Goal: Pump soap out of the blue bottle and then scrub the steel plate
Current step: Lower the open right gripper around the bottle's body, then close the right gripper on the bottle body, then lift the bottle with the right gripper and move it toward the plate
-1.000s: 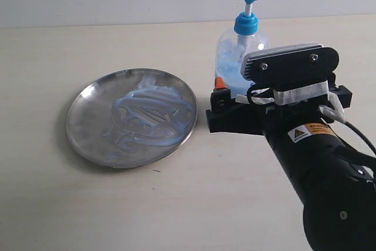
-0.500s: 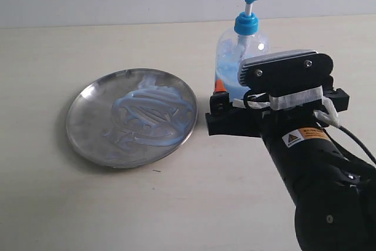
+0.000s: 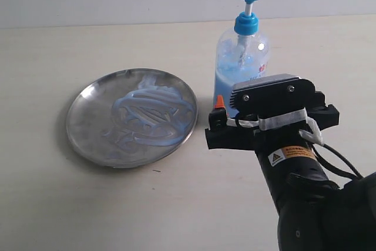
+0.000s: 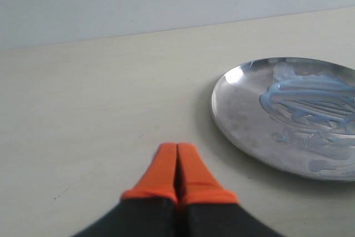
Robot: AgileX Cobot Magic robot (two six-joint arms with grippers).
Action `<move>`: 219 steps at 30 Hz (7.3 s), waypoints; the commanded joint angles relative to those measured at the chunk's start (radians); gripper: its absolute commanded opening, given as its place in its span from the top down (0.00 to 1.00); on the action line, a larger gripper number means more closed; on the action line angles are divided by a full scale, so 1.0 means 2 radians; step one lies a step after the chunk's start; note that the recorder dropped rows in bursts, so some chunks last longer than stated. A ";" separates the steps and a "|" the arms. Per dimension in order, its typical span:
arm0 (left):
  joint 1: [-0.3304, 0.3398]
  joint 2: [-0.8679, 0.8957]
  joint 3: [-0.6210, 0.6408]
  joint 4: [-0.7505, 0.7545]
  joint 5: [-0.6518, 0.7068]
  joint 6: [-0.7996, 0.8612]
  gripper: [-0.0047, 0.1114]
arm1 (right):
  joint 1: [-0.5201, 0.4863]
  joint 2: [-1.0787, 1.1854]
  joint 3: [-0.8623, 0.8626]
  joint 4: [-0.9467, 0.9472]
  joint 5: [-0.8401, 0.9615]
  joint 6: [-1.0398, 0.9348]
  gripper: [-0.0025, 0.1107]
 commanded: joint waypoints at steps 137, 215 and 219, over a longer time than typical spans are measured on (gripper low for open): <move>0.001 -0.003 0.002 -0.001 -0.003 0.001 0.96 | -0.102 0.048 -0.034 -0.137 0.022 0.095 0.05; 0.001 -0.003 0.002 -0.001 -0.003 0.001 0.96 | -0.187 0.146 -0.152 -0.164 0.035 0.090 0.05; 0.001 -0.003 0.002 -0.001 -0.003 0.001 0.96 | -0.187 0.167 -0.180 -0.159 0.044 0.090 0.05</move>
